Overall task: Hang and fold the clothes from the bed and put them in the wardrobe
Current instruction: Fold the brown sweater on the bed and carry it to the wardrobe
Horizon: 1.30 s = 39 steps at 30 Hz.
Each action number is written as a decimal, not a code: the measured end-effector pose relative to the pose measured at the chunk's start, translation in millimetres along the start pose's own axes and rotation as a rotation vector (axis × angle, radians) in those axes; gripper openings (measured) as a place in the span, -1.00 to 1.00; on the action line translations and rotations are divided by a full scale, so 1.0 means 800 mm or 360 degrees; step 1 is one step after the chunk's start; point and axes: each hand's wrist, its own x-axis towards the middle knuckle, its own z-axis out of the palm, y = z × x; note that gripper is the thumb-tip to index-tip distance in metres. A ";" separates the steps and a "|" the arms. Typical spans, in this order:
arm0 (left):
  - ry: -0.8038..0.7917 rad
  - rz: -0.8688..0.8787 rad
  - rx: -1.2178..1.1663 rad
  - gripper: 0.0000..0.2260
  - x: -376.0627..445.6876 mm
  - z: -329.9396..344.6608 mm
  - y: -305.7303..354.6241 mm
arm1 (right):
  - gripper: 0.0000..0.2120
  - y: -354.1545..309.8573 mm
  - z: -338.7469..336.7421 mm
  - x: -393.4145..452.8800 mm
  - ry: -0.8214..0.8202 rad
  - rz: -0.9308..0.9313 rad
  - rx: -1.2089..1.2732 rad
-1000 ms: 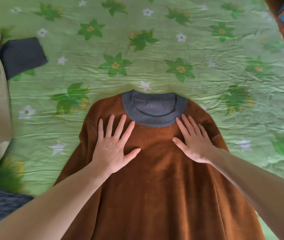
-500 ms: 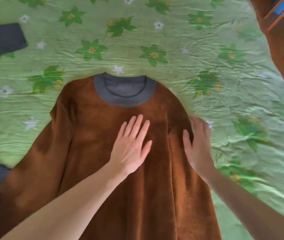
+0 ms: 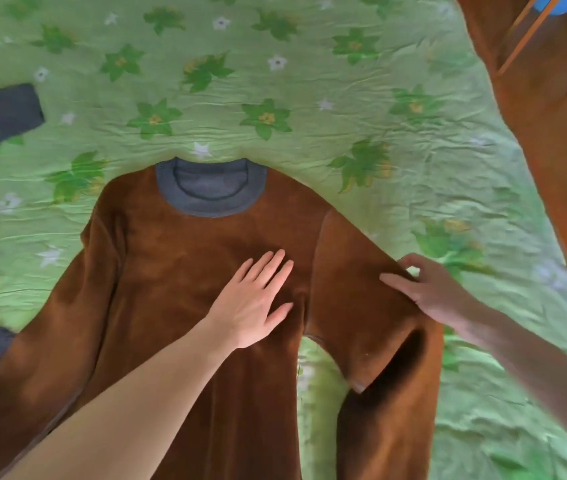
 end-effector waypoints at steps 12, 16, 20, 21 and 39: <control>0.0210 -0.0007 -0.0283 -0.41 0.042 -0.003 0.096 | -0.47 0.070 -0.080 -0.008 -0.0857 0.0279 0.0394; 0.0138 -0.0083 -0.0318 -0.38 0.060 0.001 0.124 | -0.52 0.080 -0.101 -0.016 -0.0748 0.0394 0.0776; 0.0017 -0.0120 -0.0200 -0.29 0.070 0.002 0.138 | -0.43 0.098 -0.109 -0.038 -0.0896 0.0367 0.0311; -0.0004 -0.0135 -0.0172 -0.26 0.072 0.001 0.143 | -0.45 0.105 -0.109 -0.045 -0.0860 0.0321 0.0207; -0.0004 0.0476 -0.0286 -0.41 0.110 -0.023 0.245 | -0.75 0.159 -0.196 -0.084 -0.0678 0.0302 0.0534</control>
